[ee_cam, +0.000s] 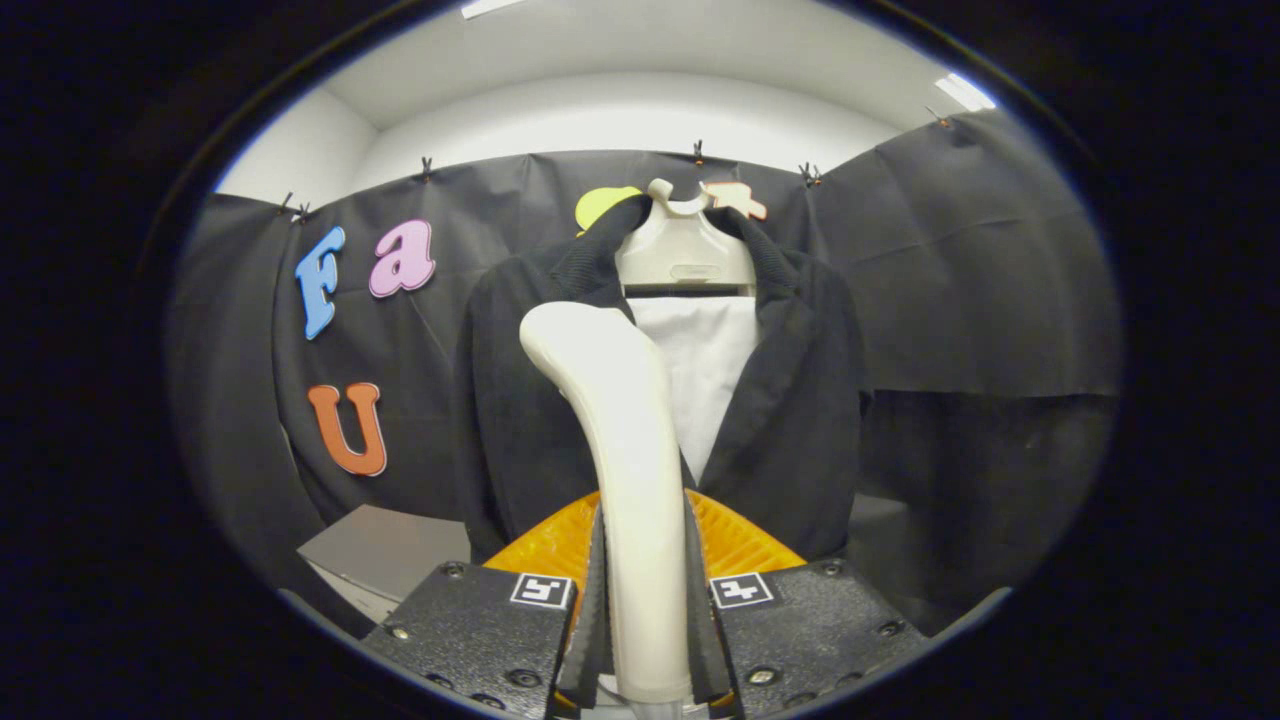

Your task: Iron the clothes twice with a garment steamer, once on the left side and once on the right side.

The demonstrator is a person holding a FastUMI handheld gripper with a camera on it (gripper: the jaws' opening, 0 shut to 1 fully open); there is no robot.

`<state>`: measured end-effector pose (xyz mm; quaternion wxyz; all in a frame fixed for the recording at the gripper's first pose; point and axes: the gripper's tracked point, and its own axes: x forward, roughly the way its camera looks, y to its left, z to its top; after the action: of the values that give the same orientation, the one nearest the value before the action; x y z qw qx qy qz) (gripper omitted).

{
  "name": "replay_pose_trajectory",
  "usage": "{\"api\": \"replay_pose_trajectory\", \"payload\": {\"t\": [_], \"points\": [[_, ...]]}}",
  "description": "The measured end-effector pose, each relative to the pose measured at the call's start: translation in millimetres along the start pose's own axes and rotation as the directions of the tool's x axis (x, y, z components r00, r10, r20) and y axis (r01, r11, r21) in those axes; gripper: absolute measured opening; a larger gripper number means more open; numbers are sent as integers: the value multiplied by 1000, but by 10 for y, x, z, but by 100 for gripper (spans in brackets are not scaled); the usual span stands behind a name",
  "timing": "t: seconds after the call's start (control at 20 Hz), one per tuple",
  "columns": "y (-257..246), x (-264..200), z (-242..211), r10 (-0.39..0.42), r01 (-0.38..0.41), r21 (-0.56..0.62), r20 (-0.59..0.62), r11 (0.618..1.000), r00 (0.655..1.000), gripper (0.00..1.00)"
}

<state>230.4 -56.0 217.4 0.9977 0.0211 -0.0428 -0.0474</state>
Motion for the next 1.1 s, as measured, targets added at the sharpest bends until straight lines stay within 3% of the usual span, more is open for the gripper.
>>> {"api": "replay_pose_trajectory", "payload": {"t": [1.1], "points": [[-177,1,-733,-60,51,-90,-105,995,993,37]]}}
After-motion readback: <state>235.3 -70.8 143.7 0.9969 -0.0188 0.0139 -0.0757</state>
